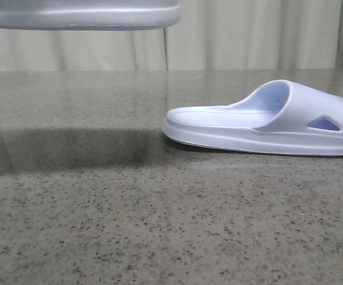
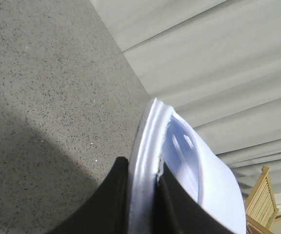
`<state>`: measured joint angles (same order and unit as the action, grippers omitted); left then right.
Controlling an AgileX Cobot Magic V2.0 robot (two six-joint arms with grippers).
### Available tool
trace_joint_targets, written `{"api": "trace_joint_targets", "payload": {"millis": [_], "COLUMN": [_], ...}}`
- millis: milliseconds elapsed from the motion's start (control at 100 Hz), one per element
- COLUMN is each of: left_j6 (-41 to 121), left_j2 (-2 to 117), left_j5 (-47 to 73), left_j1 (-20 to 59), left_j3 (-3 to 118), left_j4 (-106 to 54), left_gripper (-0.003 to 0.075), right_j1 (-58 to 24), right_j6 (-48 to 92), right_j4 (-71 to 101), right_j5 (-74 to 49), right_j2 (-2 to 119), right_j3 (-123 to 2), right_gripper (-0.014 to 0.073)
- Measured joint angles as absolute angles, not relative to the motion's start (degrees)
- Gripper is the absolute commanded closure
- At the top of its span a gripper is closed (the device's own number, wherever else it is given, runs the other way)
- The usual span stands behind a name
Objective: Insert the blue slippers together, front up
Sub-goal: 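Grasp the heel rim of the other slipper with the right gripper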
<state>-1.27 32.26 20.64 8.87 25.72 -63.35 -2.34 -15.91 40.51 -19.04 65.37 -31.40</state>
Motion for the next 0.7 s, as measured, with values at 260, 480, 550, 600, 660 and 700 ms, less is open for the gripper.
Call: {"api": "trace_joint_targets", "payload": {"millis": [260, 480, 550, 600, 660, 700], "left_j6": [-1.3, -1.3, -1.3, -1.3, -1.3, -1.3], "left_j2": [32.3, 32.3, 32.3, 32.3, 32.3, 32.3], "left_j5": [20.6, 20.6, 20.6, 20.6, 20.6, 20.6], "left_j1": [8.9, 8.9, 8.9, 8.9, 8.9, 8.9], "left_j3": [25.7, 25.7, 25.7, 25.7, 25.7, 25.7], "left_j4": [-63.3, -63.3, -63.3, -63.3, -63.3, -63.3], "left_gripper": [0.0704, 0.0704, 0.0704, 0.0704, 0.0704, 0.0704], "right_j1": [-2.3, -2.3, -2.3, -2.3, -2.3, -2.3], "right_j6": [-15.9, -15.4, -15.0, -14.9, -14.9, -14.9], "right_j4": [40.5, 40.5, 40.6, 40.6, 40.6, 40.6], "right_j5": [-19.2, -18.3, -17.8, -17.4, -16.7, -16.3], "right_j2": [65.5, 65.5, 65.5, 65.5, 65.5, 65.5], "right_j3": [-31.3, -31.0, -31.0, -31.0, -30.9, -30.9], "right_gripper": [0.0477, 0.0701, 0.0701, 0.0701, 0.0701, 0.0701]}}
